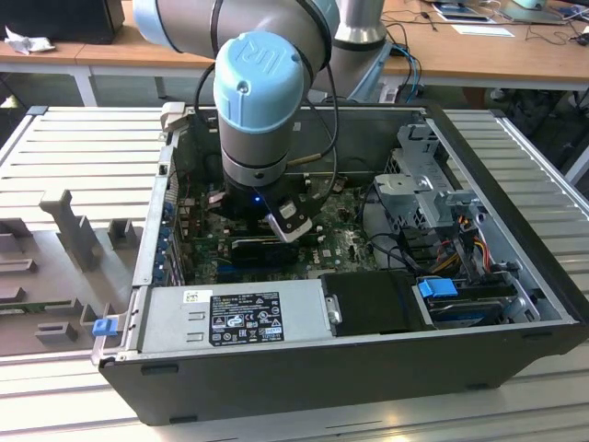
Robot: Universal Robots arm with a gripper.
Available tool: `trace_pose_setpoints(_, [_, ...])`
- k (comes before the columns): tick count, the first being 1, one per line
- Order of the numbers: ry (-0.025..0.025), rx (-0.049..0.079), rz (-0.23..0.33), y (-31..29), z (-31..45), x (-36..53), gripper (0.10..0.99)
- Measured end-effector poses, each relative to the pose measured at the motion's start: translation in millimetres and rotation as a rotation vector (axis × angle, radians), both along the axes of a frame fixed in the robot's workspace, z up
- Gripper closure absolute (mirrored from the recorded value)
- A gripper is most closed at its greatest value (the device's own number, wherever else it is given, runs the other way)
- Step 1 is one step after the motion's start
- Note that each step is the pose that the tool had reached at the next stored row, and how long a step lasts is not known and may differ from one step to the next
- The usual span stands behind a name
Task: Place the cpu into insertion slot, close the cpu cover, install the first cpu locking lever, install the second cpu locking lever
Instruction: 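Install the second cpu locking lever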
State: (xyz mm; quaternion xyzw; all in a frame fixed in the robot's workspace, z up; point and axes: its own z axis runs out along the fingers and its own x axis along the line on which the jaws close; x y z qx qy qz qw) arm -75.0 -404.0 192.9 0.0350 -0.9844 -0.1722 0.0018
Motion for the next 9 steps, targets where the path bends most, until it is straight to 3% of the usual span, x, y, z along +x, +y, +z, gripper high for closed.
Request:
trace_pose_setpoints(7, [0.0000, 0.003, 0.000, -0.1, 13.3, 0.0, 0.980])
trace_pose_setpoints(9, [0.0001, 0.003, 0.000, -0.1, 21.3, 0.0, 0.980])
